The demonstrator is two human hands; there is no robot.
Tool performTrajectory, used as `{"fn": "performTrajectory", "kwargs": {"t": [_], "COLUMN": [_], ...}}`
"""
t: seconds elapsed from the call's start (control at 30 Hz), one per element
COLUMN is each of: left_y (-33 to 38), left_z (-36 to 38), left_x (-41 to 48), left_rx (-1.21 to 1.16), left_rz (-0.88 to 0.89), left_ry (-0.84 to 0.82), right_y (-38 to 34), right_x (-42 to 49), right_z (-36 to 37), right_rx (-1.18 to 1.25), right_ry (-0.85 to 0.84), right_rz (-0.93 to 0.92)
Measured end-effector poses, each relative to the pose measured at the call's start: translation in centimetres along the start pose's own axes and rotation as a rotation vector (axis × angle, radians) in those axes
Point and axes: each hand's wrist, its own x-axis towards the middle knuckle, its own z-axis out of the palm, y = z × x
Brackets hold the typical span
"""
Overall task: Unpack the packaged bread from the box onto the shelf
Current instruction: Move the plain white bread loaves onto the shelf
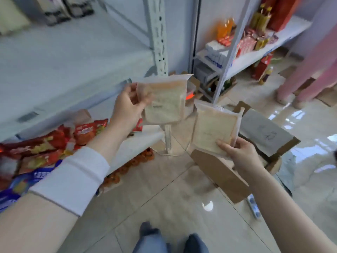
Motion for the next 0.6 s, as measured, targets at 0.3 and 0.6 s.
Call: {"fn": "performTrajectory", "kwargs": {"t": [0.3,0.6], "left_y": [2.9,-4.4], "left_z": [-29.5,-43.8], "left_x": [2.7,13.0], "left_rx": [0.088,0.079], "left_rz": [0.110,-0.003], "left_ry": [0.398,0.592], "right_y": [-16.4,-24.4], "right_x": [-2.5,4.7], "right_z": [24.0,45.8], "right_rx": [0.043,-0.007], "right_ry": [-0.350,-0.441], "right_rz": [-0.285,-0.387]}}
